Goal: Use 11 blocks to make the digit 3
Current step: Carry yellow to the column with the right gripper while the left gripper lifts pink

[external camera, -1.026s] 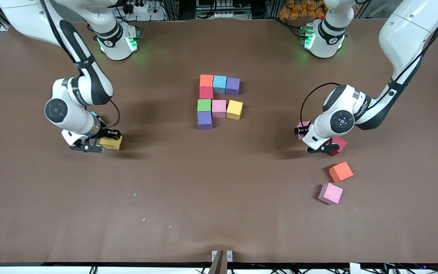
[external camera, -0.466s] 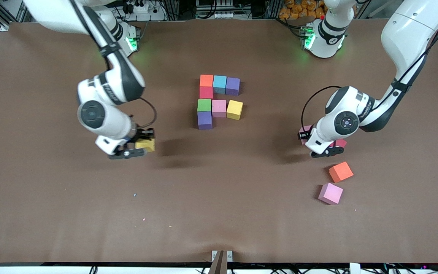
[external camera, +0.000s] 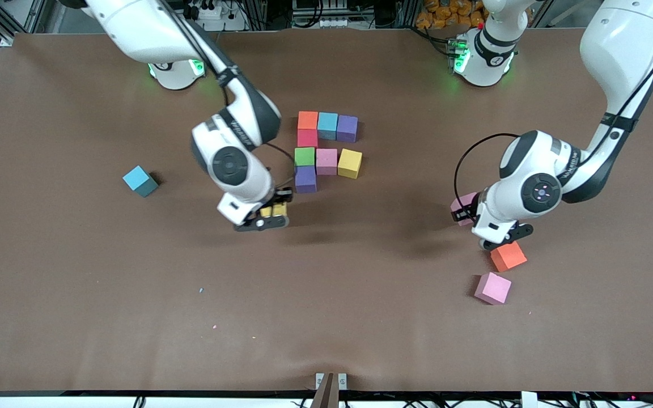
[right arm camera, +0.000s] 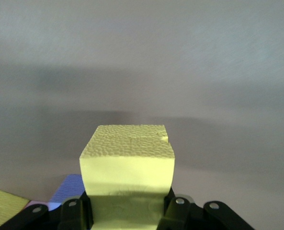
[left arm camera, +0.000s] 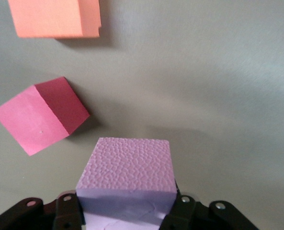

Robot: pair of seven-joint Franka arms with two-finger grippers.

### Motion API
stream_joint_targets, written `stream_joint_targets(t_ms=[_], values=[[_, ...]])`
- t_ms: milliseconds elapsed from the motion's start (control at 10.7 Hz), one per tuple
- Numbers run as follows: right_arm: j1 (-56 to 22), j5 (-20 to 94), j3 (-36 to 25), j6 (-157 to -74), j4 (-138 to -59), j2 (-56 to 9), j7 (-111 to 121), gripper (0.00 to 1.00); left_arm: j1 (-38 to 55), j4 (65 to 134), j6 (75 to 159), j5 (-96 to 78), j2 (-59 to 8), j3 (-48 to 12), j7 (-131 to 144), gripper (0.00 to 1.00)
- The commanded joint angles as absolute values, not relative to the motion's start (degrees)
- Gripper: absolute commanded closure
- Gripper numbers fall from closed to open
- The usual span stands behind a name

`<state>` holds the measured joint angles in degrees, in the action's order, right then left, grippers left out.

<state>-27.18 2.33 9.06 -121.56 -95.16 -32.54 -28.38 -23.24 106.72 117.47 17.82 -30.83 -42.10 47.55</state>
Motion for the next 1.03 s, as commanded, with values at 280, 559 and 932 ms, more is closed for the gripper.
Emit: stream_joint_targets(t_ms=[280, 559, 932], values=[[-30.58, 2.11, 8.7, -126.74, -92.99, -37.17, -34.01, 0.92, -20.22, 100.82, 112.68, 16.44, -30.76, -42.1, 52.63, 0.83], [-31.98, 2.02, 8.53, -128.32, -92.64, -38.58, -35.94, 0.92, -17.94, 98.62, 112.68, 16.61, -31.72, -41.84, 57.47, 0.83], [-34.36, -4.99, 8.35, -127.88, -91.68, -40.86, -42.52, 0.92, -17.75, 98.17, 112.68, 16.61, -32.26, -41.84, 58.71, 0.83]])
